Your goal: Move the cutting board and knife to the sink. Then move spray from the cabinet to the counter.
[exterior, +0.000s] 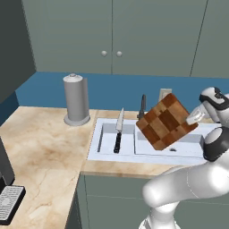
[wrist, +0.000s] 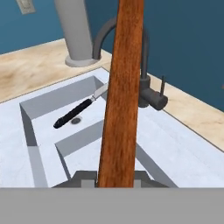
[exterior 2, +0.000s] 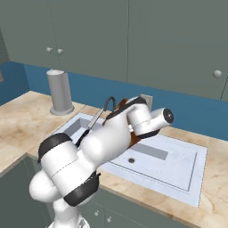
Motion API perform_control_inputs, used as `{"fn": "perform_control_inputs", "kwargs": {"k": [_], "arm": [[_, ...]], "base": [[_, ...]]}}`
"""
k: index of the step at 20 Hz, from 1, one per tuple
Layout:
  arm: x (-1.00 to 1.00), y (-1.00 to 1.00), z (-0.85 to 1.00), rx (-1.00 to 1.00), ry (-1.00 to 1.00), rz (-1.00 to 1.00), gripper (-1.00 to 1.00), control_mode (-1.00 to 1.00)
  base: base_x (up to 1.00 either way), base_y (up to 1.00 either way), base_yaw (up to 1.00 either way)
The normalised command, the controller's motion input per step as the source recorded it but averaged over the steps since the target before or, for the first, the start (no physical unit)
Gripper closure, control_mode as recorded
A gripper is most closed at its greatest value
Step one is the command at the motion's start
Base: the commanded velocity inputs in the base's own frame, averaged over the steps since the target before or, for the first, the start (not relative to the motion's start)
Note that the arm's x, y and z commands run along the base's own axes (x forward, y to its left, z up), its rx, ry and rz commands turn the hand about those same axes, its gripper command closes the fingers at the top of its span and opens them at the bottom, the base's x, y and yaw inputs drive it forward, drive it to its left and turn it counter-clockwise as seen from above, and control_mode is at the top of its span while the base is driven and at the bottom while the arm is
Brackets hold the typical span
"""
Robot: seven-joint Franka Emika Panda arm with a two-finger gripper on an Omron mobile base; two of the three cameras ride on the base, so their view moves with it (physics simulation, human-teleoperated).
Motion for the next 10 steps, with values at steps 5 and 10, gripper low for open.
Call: {"fn": "perform_control_inputs", "kwargs": {"k": [5,10], "arm": [[0.00,0.01,-0.06,-0.03,0.00,0.01,1.00,-1.00],[-0.05,0.00,-0.13,-0.02,0.00,0.00,1.00,-1.00]], "base": [[0.00,0.00,0.00],[0.00,0.00,0.00]]}}
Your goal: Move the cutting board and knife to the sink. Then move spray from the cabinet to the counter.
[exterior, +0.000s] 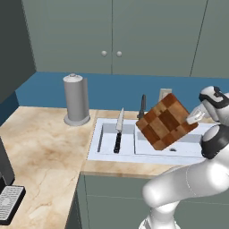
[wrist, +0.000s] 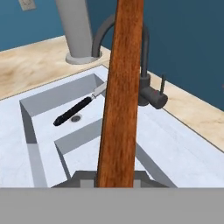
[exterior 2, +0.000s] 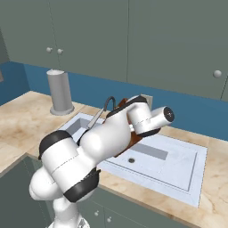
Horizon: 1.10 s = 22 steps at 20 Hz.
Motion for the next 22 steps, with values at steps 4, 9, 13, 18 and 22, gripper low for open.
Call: {"fn": "perform_control_inputs", "kwargs": {"k": [4,9,13,18,22], "arm": [[-0.04,0.00,-0.21,-0.01,0.00,0.00,1.00,-1.00],[0.00,0.00,-0.24,0.00,0.00,0.00,1.00,-1.00],[0.00,-0.01,-0.31,0.00,0.00,0.00,1.00,-1.00],[-0.13,-0.09,-0.42,0.00,0.00,0.00,1.00,-1.00],[-0.21,-0.03,-0.52,-0.01,0.00,0.00,1.00,-1.00]], "base": [[0.00,0.00,0.00],[0.00,0.00,0.00],[0.00,0.00,0.00],[0.00,0.00,0.00],[0.00,0.00,0.00]]}}
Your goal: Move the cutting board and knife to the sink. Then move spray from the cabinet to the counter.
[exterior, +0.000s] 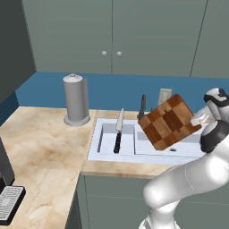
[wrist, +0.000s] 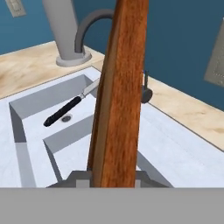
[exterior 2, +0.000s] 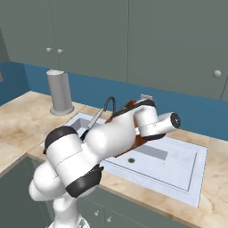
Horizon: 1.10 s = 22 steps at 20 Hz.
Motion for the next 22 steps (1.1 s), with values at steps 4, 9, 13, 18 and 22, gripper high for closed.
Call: {"fn": "perform_control_inputs", "kwargs": {"k": [4,9,13,18,22], "arm": [[-0.31,0.00,-0.63,-0.03,0.00,0.00,1.00,-1.00],[-0.21,0.00,-0.66,-0.03,0.00,0.01,1.00,-1.00],[-0.09,0.00,-0.71,-0.04,0.00,0.01,1.00,-1.00],[-0.01,0.06,-0.72,-0.04,0.00,0.01,1.00,-1.00],[0.00,0.22,-0.73,-0.05,0.00,0.01,1.00,-1.00]], "base": [[0.00,0.00,0.00],[0.00,0.00,0.00],[0.00,0.00,0.00],[0.00,0.00,0.00],[0.00,0.00,0.00]]}}
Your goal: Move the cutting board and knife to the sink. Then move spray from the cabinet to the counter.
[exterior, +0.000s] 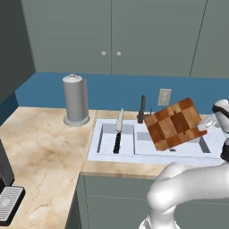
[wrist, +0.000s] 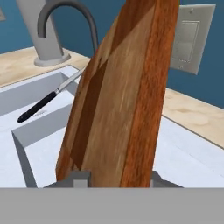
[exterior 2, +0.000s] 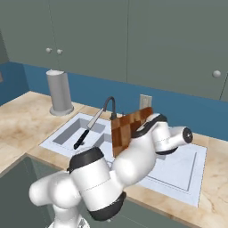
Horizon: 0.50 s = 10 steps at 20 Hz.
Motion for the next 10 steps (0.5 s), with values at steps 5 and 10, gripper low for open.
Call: {"fn": "perform_control_inputs", "kwargs": {"k": [5,10], "arm": [[0.00,0.45,-0.83,-0.06,0.00,0.01,1.00,-1.00],[0.00,0.65,-0.95,-0.07,0.00,0.00,1.00,-1.00]], "base": [[0.00,0.00,0.00],[0.00,0.00,0.00]]}}
